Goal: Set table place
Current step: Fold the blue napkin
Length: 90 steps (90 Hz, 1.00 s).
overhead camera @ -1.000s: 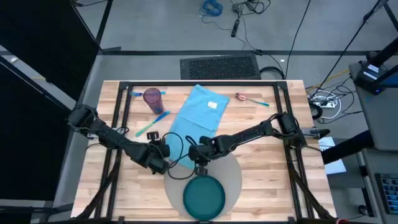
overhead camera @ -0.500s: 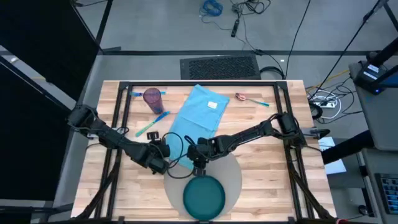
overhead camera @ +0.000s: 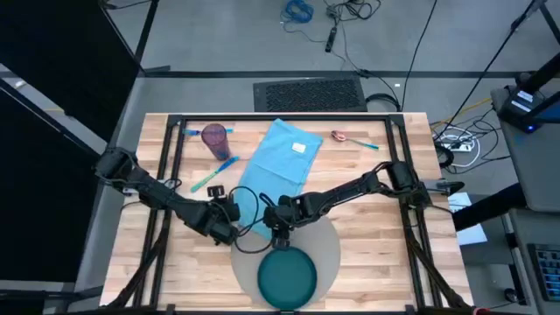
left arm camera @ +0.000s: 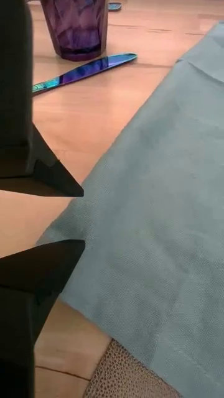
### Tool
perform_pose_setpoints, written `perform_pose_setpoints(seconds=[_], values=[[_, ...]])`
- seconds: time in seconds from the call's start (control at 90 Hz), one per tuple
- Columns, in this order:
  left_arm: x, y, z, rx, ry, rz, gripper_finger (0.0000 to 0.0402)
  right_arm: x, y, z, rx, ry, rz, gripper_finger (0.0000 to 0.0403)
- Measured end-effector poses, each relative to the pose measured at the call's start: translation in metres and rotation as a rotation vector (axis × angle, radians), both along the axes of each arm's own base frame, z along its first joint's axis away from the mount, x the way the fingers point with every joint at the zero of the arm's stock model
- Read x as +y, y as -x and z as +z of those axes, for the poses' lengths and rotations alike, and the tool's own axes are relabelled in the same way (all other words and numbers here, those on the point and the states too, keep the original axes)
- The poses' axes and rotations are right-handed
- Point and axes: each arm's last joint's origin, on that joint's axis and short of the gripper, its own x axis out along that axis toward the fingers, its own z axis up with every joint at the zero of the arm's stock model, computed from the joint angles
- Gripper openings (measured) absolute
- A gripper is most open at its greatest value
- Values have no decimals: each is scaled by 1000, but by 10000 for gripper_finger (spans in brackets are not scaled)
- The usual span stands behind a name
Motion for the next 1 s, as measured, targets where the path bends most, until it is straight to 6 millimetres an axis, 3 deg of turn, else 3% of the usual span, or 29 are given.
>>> perform_pose_setpoints(seconds=[0.556, 1.0], values=[[0, 0, 0, 0, 1, -1, 109, -1, 0, -3, 10, 9, -1, 106], [0, 0, 0, 0, 1, 0, 109, -2, 2, -4, 32, 18, 1, 19]])
